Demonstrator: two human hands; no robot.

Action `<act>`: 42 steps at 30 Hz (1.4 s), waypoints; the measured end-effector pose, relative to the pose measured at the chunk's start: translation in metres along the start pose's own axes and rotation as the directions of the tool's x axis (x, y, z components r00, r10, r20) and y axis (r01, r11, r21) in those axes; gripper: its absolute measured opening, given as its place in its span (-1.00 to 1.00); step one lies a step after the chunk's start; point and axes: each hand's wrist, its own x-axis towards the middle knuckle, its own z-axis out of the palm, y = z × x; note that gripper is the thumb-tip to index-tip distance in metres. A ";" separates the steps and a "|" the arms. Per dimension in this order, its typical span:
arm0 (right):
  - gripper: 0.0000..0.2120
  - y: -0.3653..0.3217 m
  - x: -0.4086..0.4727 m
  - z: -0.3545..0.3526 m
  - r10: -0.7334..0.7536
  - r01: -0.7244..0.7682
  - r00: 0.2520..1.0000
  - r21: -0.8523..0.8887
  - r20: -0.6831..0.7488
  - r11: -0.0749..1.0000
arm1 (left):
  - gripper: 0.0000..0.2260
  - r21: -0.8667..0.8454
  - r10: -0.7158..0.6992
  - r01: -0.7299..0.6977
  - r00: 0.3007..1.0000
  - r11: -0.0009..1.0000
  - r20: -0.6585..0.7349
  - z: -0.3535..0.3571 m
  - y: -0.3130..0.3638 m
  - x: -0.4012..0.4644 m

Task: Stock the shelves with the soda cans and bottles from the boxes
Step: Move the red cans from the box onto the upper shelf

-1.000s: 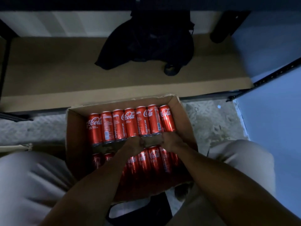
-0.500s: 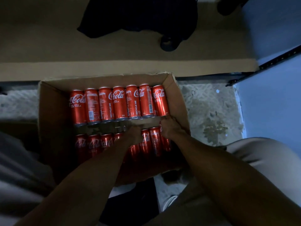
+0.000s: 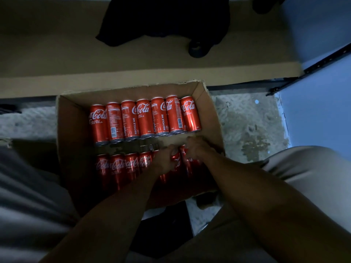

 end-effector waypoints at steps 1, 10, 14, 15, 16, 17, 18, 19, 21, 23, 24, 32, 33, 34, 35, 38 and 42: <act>-0.44 -0.002 -0.004 0.000 -0.008 0.008 1.000 0.031 0.007 0.999 | -0.62 -0.008 0.016 -0.016 0.998 1.000 -0.054 0.003 0.000 -0.004; -0.39 -0.004 -0.037 0.015 -0.048 0.054 0.998 0.127 -0.050 0.990 | -0.58 -0.400 -0.318 0.260 0.944 0.879 -0.085 0.018 -0.010 -0.023; -0.35 -0.007 -0.046 0.013 -0.076 0.075 0.997 0.160 0.004 0.984 | -0.52 -0.503 -0.281 0.224 0.959 0.835 -0.039 0.011 -0.013 -0.028; -0.30 -0.007 -0.049 0.010 -0.085 0.080 0.996 0.169 0.019 0.982 | -0.52 -0.491 -0.253 0.205 0.967 0.847 -0.032 0.009 -0.013 -0.031; -0.28 -0.007 -0.053 0.006 -0.087 0.081 0.996 0.176 0.029 0.981 | -0.53 -0.465 -0.237 0.196 0.971 0.863 -0.031 0.006 -0.011 -0.036; -0.30 -0.007 -0.055 0.002 -0.091 0.085 0.996 0.187 0.025 0.979 | -0.51 -0.468 -0.234 0.182 0.971 0.865 -0.055 0.004 -0.011 -0.040; -0.36 -0.008 -0.058 -0.002 -0.093 0.090 0.996 0.212 0.008 0.973 | -0.50 -0.489 -0.245 0.181 0.967 0.853 -0.069 0.000 -0.009 -0.045; -0.42 -0.010 -0.060 -0.005 -0.097 0.100 0.995 0.254 -0.025 0.962 | -0.50 -0.522 -0.250 0.173 0.965 0.835 -0.081 -0.005 -0.006 -0.048; -0.47 -0.016 -0.064 -0.010 -0.078 0.115 0.991 0.397 -0.107 0.911 | -0.54 -0.571 -0.235 0.109 0.960 0.814 -0.153 -0.020 -0.002 -0.053; -0.46 -0.025 -0.069 -0.016 -0.048 0.141 0.982 0.546 -0.182 0.826 | -0.59 -0.626 -0.183 0.027 0.966 0.779 -0.185 -0.041 0.006 -0.060; -0.46 -0.031 -0.073 -0.020 -0.039 0.164 0.976 0.601 -0.216 0.782 | -0.61 -0.646 -0.169 0.004 0.966 0.763 -0.194 -0.053 0.011 -0.065; -0.64 -0.066 -0.121 -0.057 0.043 0.358 0.897 0.782 -0.439 0.510 | -0.56 -0.704 -0.106 -0.213 0.919 0.677 -0.380 -0.135 0.054 -0.111; -0.65 -0.068 -0.129 -0.061 0.064 0.360 0.894 0.795 -0.443 0.488 | -0.56 -0.684 -0.084 -0.238 0.912 0.689 -0.402 -0.144 0.059 -0.118; -0.62 -0.069 -0.136 -0.064 0.089 0.360 0.889 0.806 -0.449 0.470 | -0.57 -0.671 -0.066 -0.260 0.905 0.695 -0.420 -0.151 0.062 -0.123; -0.58 -0.069 -0.143 -0.067 0.113 0.363 0.883 0.815 -0.456 0.451 | -0.56 -0.668 -0.066 -0.269 0.899 0.694 -0.432 -0.159 0.065 -0.127; -0.50 -0.070 -0.163 -0.075 0.136 0.405 0.859 0.816 -0.494 0.412 | -0.52 -0.675 -0.117 -0.276 0.872 0.684 -0.475 -0.176 0.073 -0.138; -0.48 -0.077 -0.179 -0.088 0.112 0.520 0.804 0.782 -0.584 0.345 | -0.55 -0.670 -0.096 -0.319 0.858 0.671 -0.505 -0.195 0.081 -0.145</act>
